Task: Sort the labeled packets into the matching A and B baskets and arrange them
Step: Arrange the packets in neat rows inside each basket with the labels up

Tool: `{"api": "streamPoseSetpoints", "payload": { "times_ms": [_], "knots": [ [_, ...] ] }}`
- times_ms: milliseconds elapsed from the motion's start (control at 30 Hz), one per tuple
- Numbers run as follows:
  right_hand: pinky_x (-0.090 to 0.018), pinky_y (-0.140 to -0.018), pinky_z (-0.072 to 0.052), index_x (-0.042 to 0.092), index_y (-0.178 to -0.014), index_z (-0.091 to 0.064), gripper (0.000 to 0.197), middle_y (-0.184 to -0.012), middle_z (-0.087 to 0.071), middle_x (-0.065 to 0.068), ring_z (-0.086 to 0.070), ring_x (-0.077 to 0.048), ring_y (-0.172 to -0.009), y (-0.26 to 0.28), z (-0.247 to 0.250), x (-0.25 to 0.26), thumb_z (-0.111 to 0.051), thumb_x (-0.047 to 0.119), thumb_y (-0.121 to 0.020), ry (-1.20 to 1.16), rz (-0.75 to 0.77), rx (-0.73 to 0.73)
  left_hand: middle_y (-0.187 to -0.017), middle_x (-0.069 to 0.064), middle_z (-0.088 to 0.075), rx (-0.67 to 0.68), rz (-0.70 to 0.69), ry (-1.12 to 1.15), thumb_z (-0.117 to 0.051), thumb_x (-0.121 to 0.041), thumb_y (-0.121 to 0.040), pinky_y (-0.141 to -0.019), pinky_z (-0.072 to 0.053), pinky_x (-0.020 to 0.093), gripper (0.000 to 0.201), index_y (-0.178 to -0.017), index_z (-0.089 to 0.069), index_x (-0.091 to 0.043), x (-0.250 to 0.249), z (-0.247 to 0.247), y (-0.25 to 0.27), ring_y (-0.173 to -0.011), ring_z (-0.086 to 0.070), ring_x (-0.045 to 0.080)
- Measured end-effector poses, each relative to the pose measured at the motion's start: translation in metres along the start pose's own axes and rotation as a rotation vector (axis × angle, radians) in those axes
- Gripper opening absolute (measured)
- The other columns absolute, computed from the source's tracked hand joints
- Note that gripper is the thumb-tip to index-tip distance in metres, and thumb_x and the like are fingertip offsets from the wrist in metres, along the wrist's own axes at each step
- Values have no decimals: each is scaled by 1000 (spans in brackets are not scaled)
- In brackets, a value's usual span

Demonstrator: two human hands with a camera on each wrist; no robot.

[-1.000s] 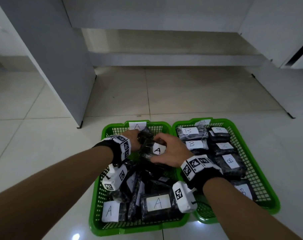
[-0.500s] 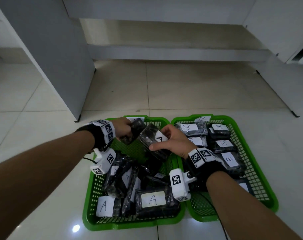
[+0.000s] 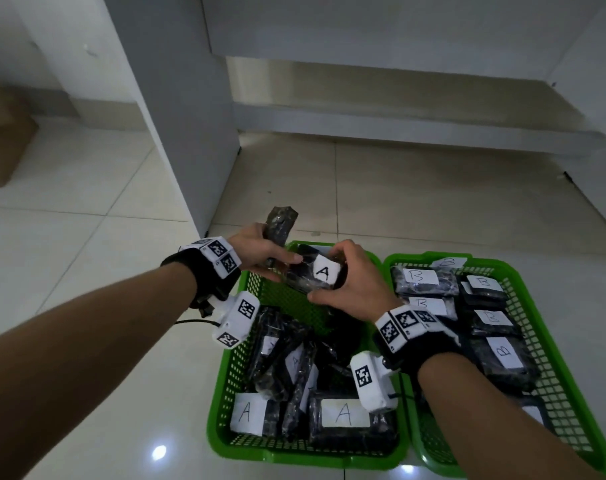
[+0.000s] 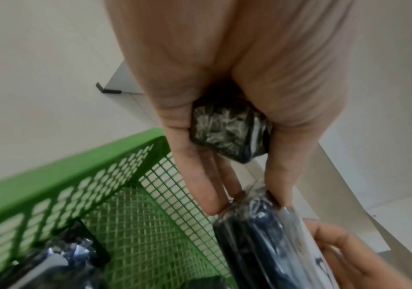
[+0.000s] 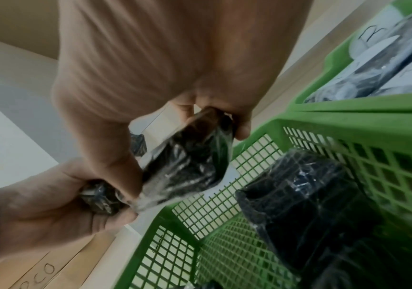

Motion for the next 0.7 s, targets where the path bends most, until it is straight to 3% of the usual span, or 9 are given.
{"api": "streamPoseSetpoints", "payload": {
  "times_ms": [100, 167, 267, 300, 433, 533, 700],
  "knots": [
    [-32, -84, -52, 23, -115, -46, 72, -115, -53, 2, -56, -16, -103, -8, -3, 3, -91, 33, -59, 53, 13, 73, -101, 21, -73, -102, 9, 9, -86, -4, -72, -76, -61, 48, 35, -96, -60, -2, 6, 13, -3, -89, -74, 32],
    [-30, -82, -50, 23, -116, -52, 70, -113, -57, 4, -56, -14, -100, -15, -3, 5, -89, 41, -59, 176, 41, 94, -94, 21, -74, -193, -48, -63, -87, -9, -71, -72, -62, 45, 36, -94, -61, -3, 10, 24, -3, -84, -74, 34],
    [-29, -75, -40, 27, -116, -62, 65, -100, -56, 9, -50, -14, -98, -21, -7, 14, -83, 51, -60, 444, 178, 77, -77, 4, -66, -463, -147, -450, -87, -22, -68, -61, -50, 27, 37, -91, -60, -12, 12, 40, 1, -74, -66, 27],
    [-29, -73, -37, 28, -113, -65, 60, -94, -54, 9, -48, -15, -96, -24, -11, 17, -82, 51, -61, 496, 217, 79, -74, 0, -61, -489, -150, -519, -87, -21, -68, -60, -46, 25, 40, -94, -57, -14, 14, 42, 2, -74, -62, 24],
    [-27, -64, -37, 24, -98, -67, 41, -87, -54, 3, -50, -16, -86, -39, -35, 21, -81, 46, -66, 604, 243, 148, -85, 4, -65, -384, -108, -631, -86, -16, -65, -66, -55, 30, 50, -108, -61, -12, 27, 39, -8, -80, -66, 25],
    [-25, -65, -41, 20, -85, -67, 25, -85, -63, 0, -59, -18, -87, -46, -52, 21, -79, 37, -71, 613, 265, 221, -97, 11, -68, -402, -167, -713, -81, -13, -66, -72, -55, 32, 50, -112, -62, -10, 30, 33, -12, -90, -66, 30],
    [-32, -75, -51, 13, -93, -68, 34, -98, -67, -8, -65, -27, -94, -54, -68, 24, -81, 40, -77, 715, 251, 259, -96, 10, -68, -413, -183, -716, -81, -16, -64, -68, -47, 28, 51, -111, -62, -11, 36, 37, -14, -89, -65, 30]
  ]
}}
Point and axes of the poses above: each hand's wrist, its own y-axis away from the middle knuckle, its own z-axis out of the back of the hand, x = y × z, the point moved 3 cm from there along -y, towards the middle knuckle
